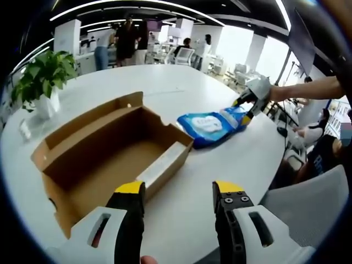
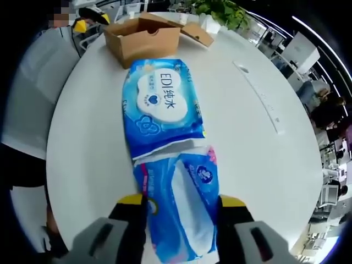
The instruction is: Operate the shoe box by opening the lid, removing the specified soft item, and placing it in the target area until the item is outside and the box remains undamaged.
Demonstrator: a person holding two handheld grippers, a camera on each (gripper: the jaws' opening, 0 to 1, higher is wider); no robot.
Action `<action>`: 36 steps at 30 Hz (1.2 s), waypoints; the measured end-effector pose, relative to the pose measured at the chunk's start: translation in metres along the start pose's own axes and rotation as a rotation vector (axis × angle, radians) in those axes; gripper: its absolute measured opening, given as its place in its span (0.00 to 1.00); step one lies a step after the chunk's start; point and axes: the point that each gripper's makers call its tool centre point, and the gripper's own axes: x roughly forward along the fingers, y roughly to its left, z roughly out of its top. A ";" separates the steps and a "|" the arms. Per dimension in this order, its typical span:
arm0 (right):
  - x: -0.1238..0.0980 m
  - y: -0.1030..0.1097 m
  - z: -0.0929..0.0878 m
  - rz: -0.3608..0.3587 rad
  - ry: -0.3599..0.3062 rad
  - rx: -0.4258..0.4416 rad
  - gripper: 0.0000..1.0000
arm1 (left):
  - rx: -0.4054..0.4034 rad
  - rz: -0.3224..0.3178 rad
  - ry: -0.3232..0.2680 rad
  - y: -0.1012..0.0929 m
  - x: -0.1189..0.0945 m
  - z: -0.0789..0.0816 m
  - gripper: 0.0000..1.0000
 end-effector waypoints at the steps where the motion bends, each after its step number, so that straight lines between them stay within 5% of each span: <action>1: -0.002 0.001 0.001 -0.002 -0.002 0.007 0.48 | -0.003 -0.001 -0.002 0.000 0.000 0.000 0.50; 15: -0.020 0.008 0.004 -0.014 -0.031 0.088 0.49 | -0.014 -0.011 -0.026 0.003 -0.007 0.001 0.50; 26: -0.025 0.010 0.009 -0.008 -0.116 0.257 0.49 | -0.022 -0.006 -0.043 0.011 -0.017 0.000 0.50; 36: -0.038 0.005 0.052 0.016 -0.285 0.401 0.50 | -0.040 0.004 -0.058 0.018 -0.027 -0.002 0.50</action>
